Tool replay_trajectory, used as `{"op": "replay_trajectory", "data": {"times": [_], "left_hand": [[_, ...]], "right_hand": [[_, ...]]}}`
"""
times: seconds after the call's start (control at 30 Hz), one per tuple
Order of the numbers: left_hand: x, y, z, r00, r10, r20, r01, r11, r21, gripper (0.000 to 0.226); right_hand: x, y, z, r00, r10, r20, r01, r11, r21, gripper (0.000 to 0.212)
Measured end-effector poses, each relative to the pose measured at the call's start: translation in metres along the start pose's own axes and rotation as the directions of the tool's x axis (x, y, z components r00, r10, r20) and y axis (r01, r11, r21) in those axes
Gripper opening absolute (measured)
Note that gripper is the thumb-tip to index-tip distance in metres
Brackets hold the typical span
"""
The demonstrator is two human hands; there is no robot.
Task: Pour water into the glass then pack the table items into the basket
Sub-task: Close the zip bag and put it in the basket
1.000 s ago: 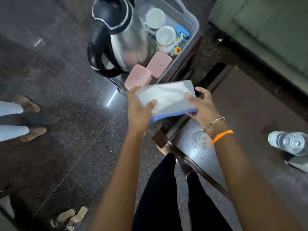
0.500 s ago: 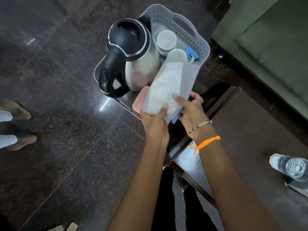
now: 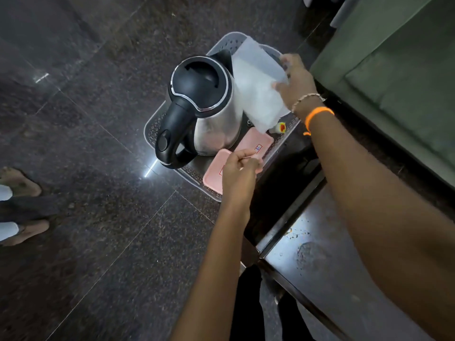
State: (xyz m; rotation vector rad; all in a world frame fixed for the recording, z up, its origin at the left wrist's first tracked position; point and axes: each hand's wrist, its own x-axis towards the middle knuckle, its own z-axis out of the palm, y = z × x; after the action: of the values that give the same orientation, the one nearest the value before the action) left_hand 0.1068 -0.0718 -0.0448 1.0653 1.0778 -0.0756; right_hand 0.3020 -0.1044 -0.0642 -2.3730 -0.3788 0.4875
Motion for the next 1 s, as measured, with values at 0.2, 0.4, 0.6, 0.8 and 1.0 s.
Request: {"op": "replay_trajectory", "data": {"times": [0.2, 0.4, 0.6, 0.8, 1.0], "left_hand": [[0.001, -0.003, -0.003, 0.994, 0.106, -0.037, -0.104, 0.993, 0.056, 0.023], [0.005, -0.01, -0.004, 0.992, 0.125, -0.031, -0.121, 0.986, 0.116, 0.024], [0.015, -0.008, 0.005, 0.97, 0.243, -0.003, -0.232, 0.929, 0.29, 0.015], [0.018, 0.005, 0.021, 0.948, 0.318, 0.019, -0.302, 0.88, 0.366, 0.014], [-0.012, -0.024, 0.051, 0.949, 0.306, 0.073, -0.31, 0.87, 0.384, 0.015]], "right_hand": [[-0.01, 0.005, 0.037, 0.976, -0.17, -0.135, 0.063, 0.816, -0.575, 0.047], [-0.016, 0.02, 0.058, 0.974, -0.08, 0.212, 0.194, 0.781, -0.593, 0.054], [-0.008, 0.02, 0.044, 0.917, -0.15, 0.368, 0.351, 0.742, -0.571, 0.055], [-0.031, 0.016, 0.011, 0.971, -0.19, 0.141, 0.181, 0.98, 0.078, 0.041], [-0.11, 0.048, -0.036, 0.999, -0.032, -0.02, 0.037, 0.95, 0.31, 0.029]]}}
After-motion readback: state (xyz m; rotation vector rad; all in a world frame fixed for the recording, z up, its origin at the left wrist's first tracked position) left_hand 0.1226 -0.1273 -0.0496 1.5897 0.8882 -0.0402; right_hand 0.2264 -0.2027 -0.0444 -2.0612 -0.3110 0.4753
